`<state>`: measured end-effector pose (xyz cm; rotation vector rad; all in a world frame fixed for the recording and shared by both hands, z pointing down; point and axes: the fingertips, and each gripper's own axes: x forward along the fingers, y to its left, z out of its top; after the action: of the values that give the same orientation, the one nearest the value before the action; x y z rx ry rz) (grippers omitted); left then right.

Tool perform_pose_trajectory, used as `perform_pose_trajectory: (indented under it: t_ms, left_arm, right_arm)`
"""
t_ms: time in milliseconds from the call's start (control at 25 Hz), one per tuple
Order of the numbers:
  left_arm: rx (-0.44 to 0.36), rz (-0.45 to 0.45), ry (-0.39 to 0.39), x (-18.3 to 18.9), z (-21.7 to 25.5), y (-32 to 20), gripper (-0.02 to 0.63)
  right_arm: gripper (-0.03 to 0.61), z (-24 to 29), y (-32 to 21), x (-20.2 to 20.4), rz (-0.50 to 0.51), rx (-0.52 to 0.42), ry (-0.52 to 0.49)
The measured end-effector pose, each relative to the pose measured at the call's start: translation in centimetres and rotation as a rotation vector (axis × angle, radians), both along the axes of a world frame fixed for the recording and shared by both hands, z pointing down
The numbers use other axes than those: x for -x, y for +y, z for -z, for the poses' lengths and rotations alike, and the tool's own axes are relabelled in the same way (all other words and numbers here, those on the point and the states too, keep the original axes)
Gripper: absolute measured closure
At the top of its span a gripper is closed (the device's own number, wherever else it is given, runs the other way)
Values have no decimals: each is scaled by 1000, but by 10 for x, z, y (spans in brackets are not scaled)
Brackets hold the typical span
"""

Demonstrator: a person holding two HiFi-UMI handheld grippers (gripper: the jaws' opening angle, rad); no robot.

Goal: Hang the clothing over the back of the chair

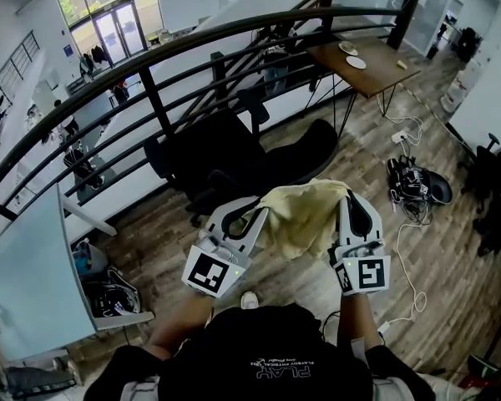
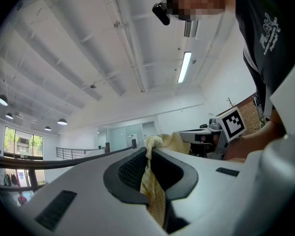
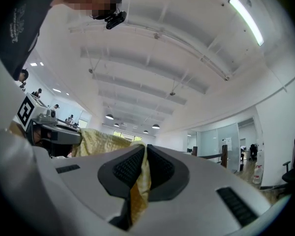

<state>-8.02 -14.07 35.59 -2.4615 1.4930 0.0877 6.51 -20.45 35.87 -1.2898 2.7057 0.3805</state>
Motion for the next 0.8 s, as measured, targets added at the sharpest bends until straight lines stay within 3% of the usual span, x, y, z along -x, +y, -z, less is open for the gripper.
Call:
perform_pose_trajectory:
  t_ms: [280,440,520,600,800]
  left_arm:
    - [-34,-1,4,4,12,2,577]
    - [-32,17,-62,4,17,-1,577]
    - [-35,41,-46,5,22,-2,577]
    - [-33,65,-82,6,24,-3,577]
    - [-52,168,1,14,39,-17,577]
  right_arm:
    - [552,20,-6,12,6,-51,5]
    - [552,29,-16,16,30,-69,-10]
    - [552,29,-22,17,55,-94,11]
    - [552,32,-26,18,83,-108,15]
    - [552,49,-44,26,166,-135,-6]
